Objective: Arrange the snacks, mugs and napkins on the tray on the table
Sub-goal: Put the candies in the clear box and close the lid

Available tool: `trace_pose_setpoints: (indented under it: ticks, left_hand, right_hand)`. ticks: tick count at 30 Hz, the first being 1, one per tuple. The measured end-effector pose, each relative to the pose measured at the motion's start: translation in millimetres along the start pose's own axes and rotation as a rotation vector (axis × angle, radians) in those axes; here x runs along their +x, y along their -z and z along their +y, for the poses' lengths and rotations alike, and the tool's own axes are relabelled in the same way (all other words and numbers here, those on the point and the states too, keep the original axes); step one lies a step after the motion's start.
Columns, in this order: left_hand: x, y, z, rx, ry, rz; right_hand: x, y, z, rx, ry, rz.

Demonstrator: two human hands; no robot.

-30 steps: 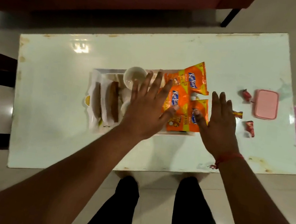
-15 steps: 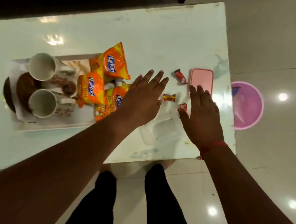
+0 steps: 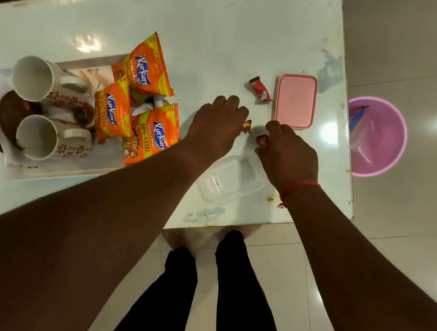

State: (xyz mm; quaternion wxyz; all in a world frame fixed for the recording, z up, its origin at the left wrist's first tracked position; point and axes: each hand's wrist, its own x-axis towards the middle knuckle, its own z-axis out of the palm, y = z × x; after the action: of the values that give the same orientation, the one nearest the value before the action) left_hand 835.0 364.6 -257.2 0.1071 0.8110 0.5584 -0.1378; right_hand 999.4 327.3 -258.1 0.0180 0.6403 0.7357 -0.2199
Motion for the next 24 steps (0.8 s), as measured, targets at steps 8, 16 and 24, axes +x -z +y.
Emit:
trace_pose_setpoints:
  ticks: [8, 16, 24]
  left_hand:
    - [-30, 28, 6, -0.266, 0.101, 0.136]
    - [-110, 25, 22, -0.182, 0.053, 0.163]
    - [-110, 15, 21, -0.196, 0.036, 0.028]
  right_hand:
    - [-7, 17, 2, 0.111, -0.06, 0.074]
    - [-56, 23, -23, 0.209, 0.006, 0.046]
    - [-42, 26, -23, 0.237, -0.016, 0.104]
